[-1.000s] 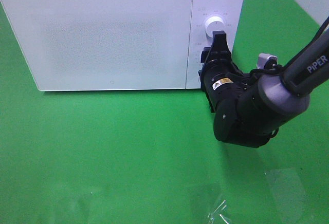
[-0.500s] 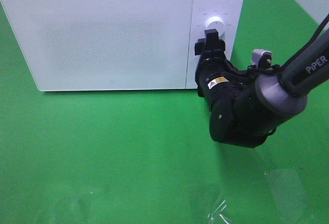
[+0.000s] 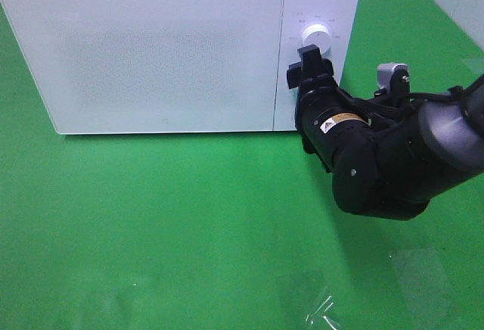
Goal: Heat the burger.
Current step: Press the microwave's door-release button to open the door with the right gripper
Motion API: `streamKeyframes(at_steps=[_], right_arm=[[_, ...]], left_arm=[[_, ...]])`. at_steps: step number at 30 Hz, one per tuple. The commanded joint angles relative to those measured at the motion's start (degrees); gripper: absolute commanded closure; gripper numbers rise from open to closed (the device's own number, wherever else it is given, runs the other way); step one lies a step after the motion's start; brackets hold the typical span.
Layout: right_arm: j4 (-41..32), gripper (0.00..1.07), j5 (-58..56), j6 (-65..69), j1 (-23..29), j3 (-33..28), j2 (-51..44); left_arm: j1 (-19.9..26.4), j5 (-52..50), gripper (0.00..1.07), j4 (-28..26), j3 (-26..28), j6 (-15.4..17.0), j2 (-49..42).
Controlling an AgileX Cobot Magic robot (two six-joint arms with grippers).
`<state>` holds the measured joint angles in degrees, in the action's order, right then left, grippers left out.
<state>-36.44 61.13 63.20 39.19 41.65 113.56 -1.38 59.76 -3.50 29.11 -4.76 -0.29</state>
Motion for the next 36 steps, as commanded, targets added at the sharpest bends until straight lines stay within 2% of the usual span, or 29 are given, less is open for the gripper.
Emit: streamKeyframes(at_steps=[1,8,9,16,22,29,30,36], right_arm=[[3.78,0.34,-5.67,-5.79,-0.23,-2.58,-4.01],[7.33,0.34,-11.69,-13.18,-0.4,-5.04,-8.42],[9.57,0.34,-16.39,-18.68,-0.4,-5.39,-11.0],[11.57,0.34,-23.61,-27.62,-0.4,-5.39,-15.36],[13.81,0.34,-33.35,-38.85,-3.44,-5.39,-21.37],[23.32,0.34,-44.23,-42.57,-7.51,-5.39,-27.22],[26.36,0.34,-47.1,-42.69,-8.48,-5.39,-29.05],[34.03,0.34,-56.49,-43.6,-9.11,-5.39,-34.95]], left_arm=[[0.11,-0.06,0.07,-0.11,-0.23,0.06,-1.2],[0.11,-0.06,0.07,-0.11,-0.23,0.06,-1.2],[0.11,-0.06,0.07,-0.11,-0.23,0.06,-1.2],[0.11,-0.06,0.07,-0.11,-0.23,0.06,-1.2],[0.11,-0.06,0.07,-0.11,-0.23,0.06,-1.2],[0.11,-0.06,0.07,-0.11,-0.23,0.06,-1.2],[0.11,-0.06,0.07,-0.11,-0.23,0.06,-1.2],[0.11,-0.06,0.07,-0.11,-0.23,0.06,-1.2]])
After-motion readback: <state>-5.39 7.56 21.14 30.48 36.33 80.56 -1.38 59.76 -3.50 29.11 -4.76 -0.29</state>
